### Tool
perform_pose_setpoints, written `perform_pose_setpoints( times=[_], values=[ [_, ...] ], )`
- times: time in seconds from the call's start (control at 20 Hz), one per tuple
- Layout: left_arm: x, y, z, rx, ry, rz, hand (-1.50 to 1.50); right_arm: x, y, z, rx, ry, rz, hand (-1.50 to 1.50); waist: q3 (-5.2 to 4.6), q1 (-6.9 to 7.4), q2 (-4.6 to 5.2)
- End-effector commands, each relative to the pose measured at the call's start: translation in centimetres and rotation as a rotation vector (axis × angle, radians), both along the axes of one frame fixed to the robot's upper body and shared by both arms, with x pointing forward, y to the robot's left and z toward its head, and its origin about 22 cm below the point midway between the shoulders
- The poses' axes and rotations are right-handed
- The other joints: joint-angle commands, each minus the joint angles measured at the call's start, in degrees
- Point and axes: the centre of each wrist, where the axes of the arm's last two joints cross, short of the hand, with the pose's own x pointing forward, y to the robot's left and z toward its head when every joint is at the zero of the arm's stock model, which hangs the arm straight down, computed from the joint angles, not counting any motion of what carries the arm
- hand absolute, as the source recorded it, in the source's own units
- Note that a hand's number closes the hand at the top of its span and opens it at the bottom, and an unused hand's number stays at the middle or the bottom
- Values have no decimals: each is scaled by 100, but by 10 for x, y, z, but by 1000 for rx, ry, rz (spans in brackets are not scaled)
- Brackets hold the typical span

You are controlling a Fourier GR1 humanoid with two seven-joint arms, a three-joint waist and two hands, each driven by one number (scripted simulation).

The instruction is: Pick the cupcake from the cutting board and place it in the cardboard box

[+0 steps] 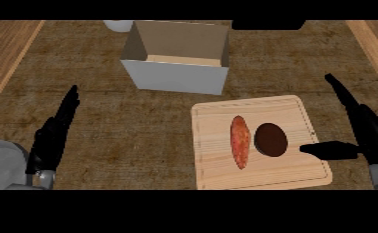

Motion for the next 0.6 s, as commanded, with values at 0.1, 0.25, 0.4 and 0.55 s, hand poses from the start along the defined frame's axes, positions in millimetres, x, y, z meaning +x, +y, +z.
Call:
perform_pose_setpoints(
  times=[0.1,0.25,0.4,0.55],
  values=[
    [0,-4,-1,1,13,14,0,-9,23,26,-214,333,104,-150,5,7,6],
    [4,-6,1,6,-8,-3,0,2,49,46,-229,416,132,-150,13,41,24],
    [7,-3,5,13,3,-3,0,5,61,48,-222,467,122,-150,21,10,25],
    [2,2,-2,4,-14,0,0,-11,99,41,-242,473,78,-150,21,5,20]
  ],
)
